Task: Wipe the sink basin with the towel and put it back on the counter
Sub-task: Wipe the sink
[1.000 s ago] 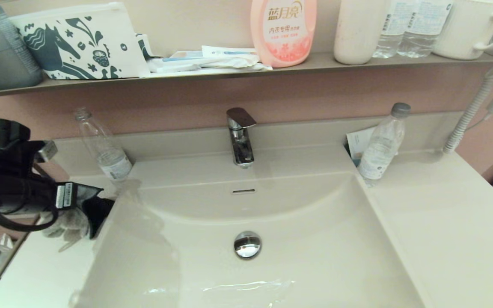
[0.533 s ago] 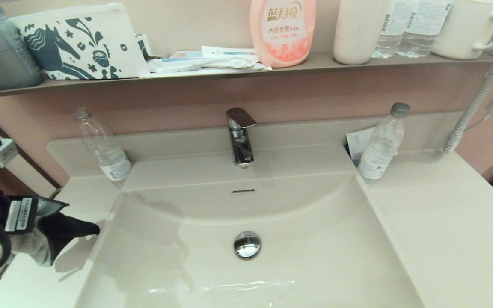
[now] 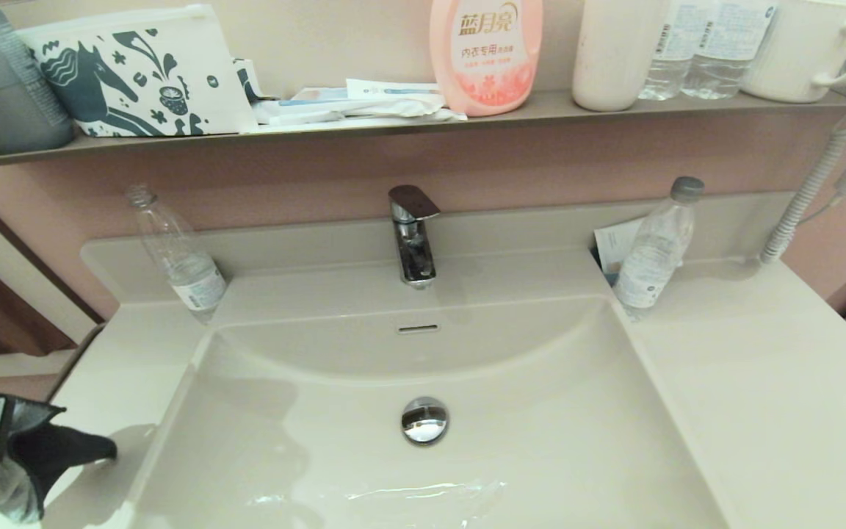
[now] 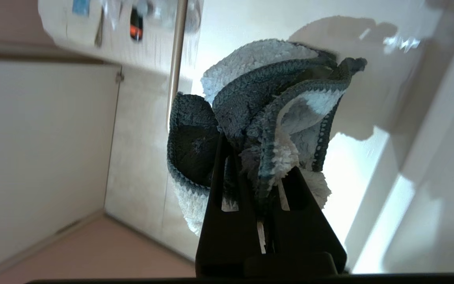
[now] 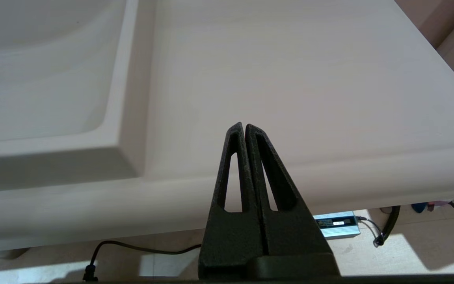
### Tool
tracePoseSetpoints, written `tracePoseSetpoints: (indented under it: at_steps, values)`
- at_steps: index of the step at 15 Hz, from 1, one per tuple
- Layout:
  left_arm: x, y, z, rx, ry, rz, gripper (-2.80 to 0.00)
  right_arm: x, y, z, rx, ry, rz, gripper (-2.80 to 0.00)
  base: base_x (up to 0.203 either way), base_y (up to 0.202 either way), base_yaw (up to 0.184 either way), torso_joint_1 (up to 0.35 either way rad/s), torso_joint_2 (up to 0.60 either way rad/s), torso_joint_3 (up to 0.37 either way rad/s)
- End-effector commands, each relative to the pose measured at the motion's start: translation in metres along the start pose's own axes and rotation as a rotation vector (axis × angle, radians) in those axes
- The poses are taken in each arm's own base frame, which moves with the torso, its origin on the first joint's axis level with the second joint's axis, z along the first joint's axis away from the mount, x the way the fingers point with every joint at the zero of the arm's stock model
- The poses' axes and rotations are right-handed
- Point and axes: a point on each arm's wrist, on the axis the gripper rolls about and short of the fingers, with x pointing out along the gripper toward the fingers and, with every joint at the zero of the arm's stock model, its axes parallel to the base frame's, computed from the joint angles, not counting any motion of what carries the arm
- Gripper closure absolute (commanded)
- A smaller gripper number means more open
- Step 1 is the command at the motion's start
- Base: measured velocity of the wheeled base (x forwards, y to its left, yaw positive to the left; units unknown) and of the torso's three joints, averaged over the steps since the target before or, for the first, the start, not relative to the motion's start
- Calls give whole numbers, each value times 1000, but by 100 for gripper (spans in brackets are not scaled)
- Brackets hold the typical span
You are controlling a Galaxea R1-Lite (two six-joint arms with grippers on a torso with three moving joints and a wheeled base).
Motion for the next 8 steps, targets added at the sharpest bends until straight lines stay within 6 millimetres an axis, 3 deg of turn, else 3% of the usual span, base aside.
tracePoseSetpoints:
  at_steps: [1,8]
  values:
    - [-6,2,-20,3,29,10,0,0,0,0,0,1,0,0,0,0,0,0,0,0]
    - [3,-3,-42,-89,172,15,0,0,0,0,0,1,0,0,0,0,0,0,0,0]
